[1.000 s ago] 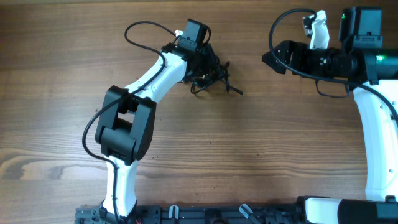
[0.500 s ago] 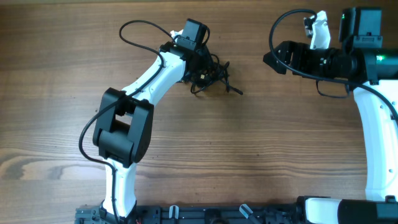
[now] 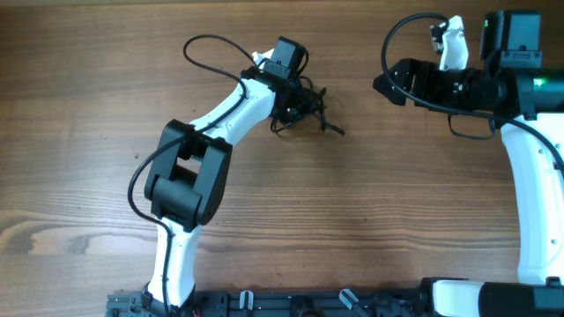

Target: Untangle cables

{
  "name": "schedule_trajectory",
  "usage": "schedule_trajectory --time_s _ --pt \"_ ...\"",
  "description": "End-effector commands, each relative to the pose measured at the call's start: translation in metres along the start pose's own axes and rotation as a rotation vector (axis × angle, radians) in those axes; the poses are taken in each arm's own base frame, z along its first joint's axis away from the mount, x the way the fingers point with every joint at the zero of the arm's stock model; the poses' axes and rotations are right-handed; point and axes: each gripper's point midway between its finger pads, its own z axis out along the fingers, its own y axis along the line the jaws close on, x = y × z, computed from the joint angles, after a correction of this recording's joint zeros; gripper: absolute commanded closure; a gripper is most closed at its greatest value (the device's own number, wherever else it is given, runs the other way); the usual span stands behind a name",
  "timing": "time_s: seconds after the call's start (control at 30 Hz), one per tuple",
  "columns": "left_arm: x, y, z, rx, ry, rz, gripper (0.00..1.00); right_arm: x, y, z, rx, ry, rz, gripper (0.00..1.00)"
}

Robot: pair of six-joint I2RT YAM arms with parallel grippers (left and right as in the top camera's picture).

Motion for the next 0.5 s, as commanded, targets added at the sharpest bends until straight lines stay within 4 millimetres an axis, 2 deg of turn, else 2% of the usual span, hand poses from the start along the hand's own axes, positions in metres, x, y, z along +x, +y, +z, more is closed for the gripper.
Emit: schedule_trajectory --time_s 0.0,0.07,0.13,0.27,0.37,0.47 --pt "0.008 0.009 0.009 -0.045 0.02 0.004 0.96 -0.003 -0.005 0.001 0.025 -0.004 0.0 0.0" --pt "0.001 -0.002 -0.006 0.001 0.01 0.027 0.96 -0.005 -0.006 0.001 0.032 -0.009 -0.003 0.0" --pt "-0.014 -0.014 -0.032 0.056 -0.028 0.076 0.96 -0.007 -0.006 0.001 0.03 -0.018 -0.008 0.0" --pt "-0.031 -0.044 -0.106 0.278 -0.013 0.124 0.96 -0.007 -0.001 0.002 0.017 -0.018 -0.017 0.0" --pt "-0.038 -0.047 -0.157 0.427 0.041 0.099 0.96 -0.002 0.012 0.008 -0.009 0.002 -0.047 0.01" --pt "-0.039 -0.042 -0.189 0.54 0.118 0.055 0.96 0.001 0.031 0.016 -0.038 0.014 -0.087 0.01"
